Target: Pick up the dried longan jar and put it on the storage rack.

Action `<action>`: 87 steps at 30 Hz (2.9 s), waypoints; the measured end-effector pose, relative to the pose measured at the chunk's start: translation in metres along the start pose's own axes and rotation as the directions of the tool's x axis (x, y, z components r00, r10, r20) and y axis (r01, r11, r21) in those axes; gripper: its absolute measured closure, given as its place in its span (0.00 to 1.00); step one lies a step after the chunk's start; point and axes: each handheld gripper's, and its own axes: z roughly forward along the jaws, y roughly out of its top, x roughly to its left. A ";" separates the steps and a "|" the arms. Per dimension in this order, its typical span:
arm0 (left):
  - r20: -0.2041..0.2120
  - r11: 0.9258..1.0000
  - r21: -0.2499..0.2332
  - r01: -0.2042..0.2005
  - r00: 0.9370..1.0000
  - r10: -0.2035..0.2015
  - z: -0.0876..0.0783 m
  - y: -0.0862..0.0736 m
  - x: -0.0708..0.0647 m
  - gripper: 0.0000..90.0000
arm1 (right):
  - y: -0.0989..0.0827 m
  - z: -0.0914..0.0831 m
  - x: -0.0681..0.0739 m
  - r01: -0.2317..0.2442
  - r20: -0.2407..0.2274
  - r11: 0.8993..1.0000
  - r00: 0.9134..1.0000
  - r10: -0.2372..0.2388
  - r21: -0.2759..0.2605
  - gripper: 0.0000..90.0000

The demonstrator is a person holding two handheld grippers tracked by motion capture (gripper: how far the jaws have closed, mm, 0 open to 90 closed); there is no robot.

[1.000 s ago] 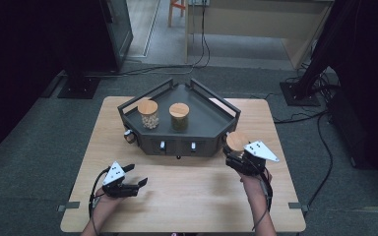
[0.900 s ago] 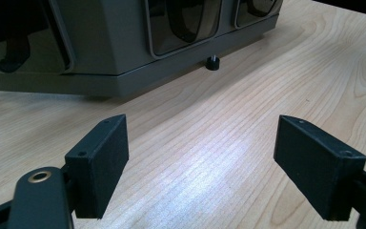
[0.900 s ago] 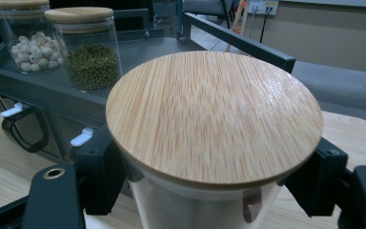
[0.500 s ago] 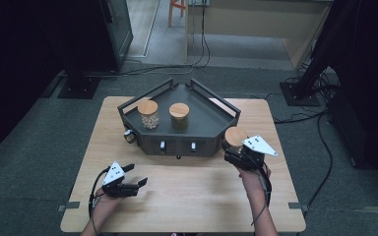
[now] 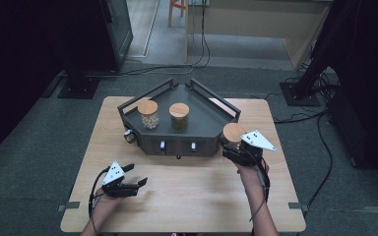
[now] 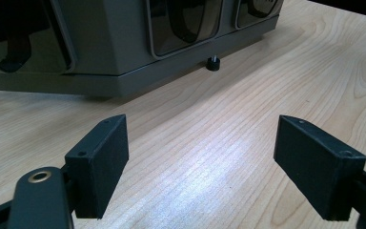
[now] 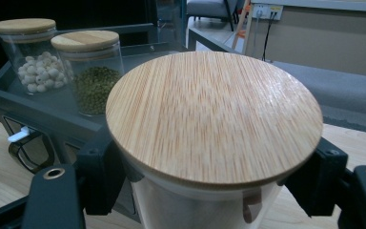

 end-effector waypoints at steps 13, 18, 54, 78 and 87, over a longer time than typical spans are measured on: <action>-0.002 1.000 0.001 0.000 1.000 0.000 0.000 0.000 0.001 0.21 | 0.012 0.009 0.001 0.010 -0.005 1.000 1.000 -0.010 0.005 0.28; -0.001 1.000 0.001 0.000 1.000 0.000 0.000 0.000 0.001 0.21 | 0.016 0.011 0.002 0.016 -0.009 1.000 1.000 -0.016 0.013 0.28; 0.000 1.000 -0.008 0.008 1.000 -0.008 -0.001 -0.001 0.002 0.21 | 0.041 0.047 0.010 0.037 -0.026 0.999 0.999 -0.037 0.022 0.28; 0.000 1.000 -0.011 0.009 1.000 -0.009 -0.002 -0.001 0.003 0.21 | 0.045 0.074 0.018 0.036 -0.039 0.999 0.999 -0.035 0.018 0.28; -0.001 1.000 -0.013 0.016 1.000 -0.016 -0.003 -0.002 0.004 0.21 | 0.045 0.089 0.019 0.035 -0.041 0.999 0.999 -0.034 0.023 0.28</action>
